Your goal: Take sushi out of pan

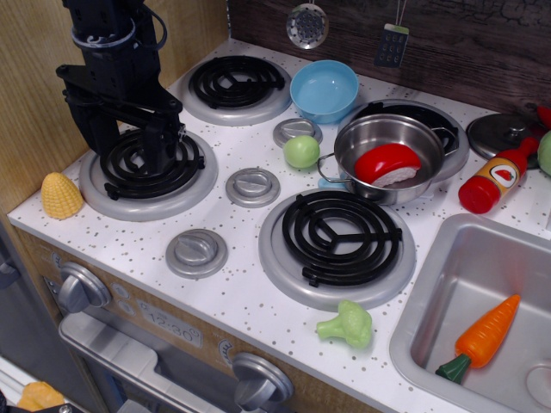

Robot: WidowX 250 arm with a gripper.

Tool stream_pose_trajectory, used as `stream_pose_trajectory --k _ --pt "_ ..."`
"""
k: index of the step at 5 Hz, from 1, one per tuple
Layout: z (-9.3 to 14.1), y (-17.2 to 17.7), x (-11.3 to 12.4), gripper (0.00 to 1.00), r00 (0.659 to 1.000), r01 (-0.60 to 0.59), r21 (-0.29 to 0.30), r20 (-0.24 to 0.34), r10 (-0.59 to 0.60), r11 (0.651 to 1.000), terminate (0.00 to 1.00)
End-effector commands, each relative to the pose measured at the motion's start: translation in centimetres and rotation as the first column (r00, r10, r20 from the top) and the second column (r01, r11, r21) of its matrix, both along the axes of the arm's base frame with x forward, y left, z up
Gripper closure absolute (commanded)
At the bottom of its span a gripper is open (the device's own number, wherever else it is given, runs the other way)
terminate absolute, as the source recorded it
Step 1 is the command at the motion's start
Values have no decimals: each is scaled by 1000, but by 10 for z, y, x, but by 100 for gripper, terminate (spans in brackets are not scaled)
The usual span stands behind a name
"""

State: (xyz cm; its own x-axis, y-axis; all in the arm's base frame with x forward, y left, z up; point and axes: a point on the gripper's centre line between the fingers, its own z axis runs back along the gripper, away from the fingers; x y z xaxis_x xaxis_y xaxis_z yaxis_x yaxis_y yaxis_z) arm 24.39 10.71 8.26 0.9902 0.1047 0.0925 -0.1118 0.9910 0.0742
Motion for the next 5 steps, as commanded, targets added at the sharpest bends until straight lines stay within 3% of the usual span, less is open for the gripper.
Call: stream_pose_trajectory --k 1,2,3,4,5 --pt "0 0 0 0 1000 0 0 0 0 1000 0" --pt "20 -17 13 0 986 138 44 84 -141 990 0" --pt "38 -49 27 0 961 247 46 120 -251 968 0" --pt "46 -85 44 0 923 342 66 164 -348 937 0" --pt "43 -124 69 0 877 448 37 175 -447 893 0"
